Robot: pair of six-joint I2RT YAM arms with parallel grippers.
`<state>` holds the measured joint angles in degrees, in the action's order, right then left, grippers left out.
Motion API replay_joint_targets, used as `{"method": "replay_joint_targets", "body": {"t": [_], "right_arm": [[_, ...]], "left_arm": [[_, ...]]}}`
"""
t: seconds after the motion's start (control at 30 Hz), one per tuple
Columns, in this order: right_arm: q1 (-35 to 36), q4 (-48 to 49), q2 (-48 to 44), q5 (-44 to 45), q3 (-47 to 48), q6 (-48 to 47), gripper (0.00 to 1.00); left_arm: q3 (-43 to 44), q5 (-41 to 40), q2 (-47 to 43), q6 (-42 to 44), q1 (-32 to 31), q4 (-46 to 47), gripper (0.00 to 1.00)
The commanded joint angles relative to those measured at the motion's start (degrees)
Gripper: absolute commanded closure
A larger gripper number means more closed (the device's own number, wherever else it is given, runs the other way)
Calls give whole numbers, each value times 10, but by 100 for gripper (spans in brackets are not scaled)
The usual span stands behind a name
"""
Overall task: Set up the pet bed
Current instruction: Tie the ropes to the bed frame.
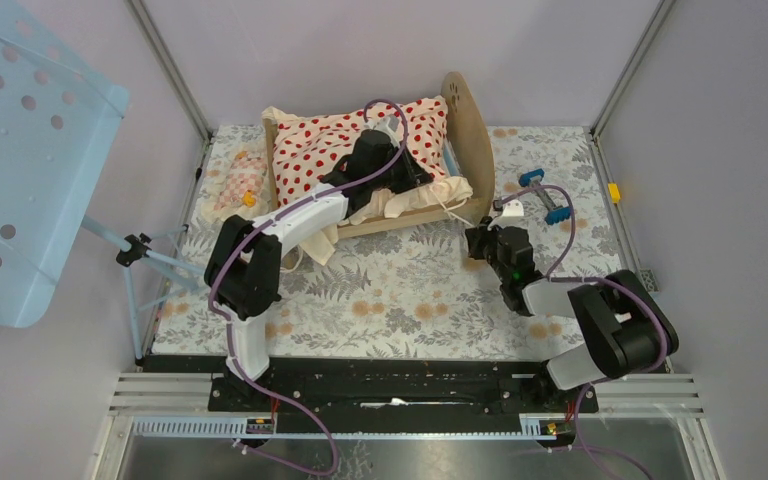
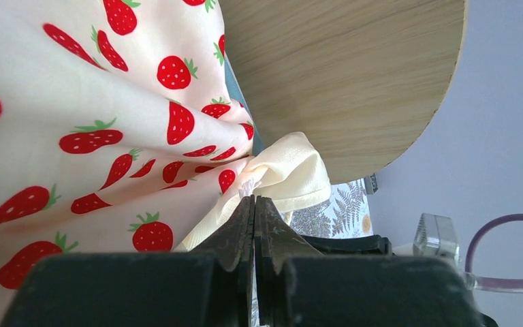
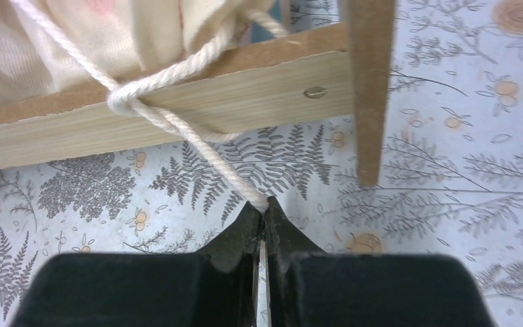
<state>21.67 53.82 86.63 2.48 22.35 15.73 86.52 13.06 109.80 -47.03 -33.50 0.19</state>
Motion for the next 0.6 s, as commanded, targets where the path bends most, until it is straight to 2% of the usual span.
{"method": "replay_joint_targets", "body": {"t": [0.0,0.23,0.57], "right_arm": [[4,-64,-51,98,-7,16,100],[-1,-192,-75,164,32,64,100],[-4,-200,-81,155,31,66,100]], "left_arm": [[-6,0,-36,-4,4,35,100],[-32,-15,-64,1,5,33,100],[-100,-54,-130,2,13,45,100]]}}
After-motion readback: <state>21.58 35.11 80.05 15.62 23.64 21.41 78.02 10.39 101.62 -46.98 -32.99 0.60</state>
